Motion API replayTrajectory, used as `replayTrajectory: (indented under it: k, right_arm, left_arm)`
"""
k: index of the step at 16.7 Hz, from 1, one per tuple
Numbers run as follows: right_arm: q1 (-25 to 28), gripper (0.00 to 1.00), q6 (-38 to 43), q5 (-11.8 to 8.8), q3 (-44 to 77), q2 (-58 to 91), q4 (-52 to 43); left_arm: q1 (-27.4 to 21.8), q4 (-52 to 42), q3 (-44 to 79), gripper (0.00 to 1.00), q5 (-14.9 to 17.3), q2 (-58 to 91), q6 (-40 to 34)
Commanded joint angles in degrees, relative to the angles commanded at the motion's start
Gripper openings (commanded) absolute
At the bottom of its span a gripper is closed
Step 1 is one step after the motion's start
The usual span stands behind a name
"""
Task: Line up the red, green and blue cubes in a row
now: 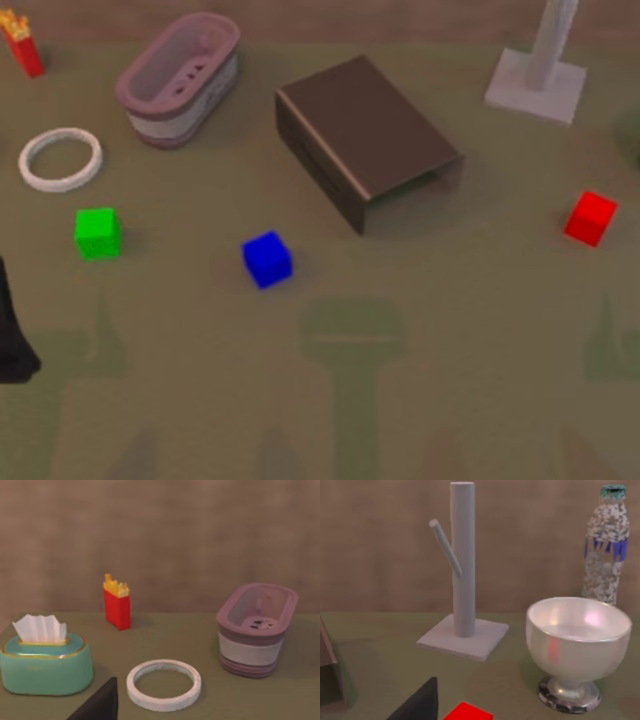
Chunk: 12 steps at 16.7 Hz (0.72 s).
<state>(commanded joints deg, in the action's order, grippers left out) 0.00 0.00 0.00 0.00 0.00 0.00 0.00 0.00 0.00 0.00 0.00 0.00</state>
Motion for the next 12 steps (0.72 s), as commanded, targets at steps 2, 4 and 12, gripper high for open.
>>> replayTrajectory:
  k: [2, 4, 12]
  right_arm:
    - [0.00, 1.00, 0.00, 0.00, 0.00, 0.00, 0.00]
    - [0.04, 1.00, -0.85, 0.05, 1.72, 1.74, -1.21]
    - [1.59, 1.00, -13.81, -0.11, 30.21, 32.56, -19.37]
  left_arm:
    - [0.00, 0.00, 0.00, 1.00, 0.00, 0.00, 0.00]
    - [0.00, 0.00, 0.00, 1.00, 0.00, 0.00, 0.00]
    - [0.00, 0.00, 0.00, 1.00, 0.00, 0.00, 0.00]
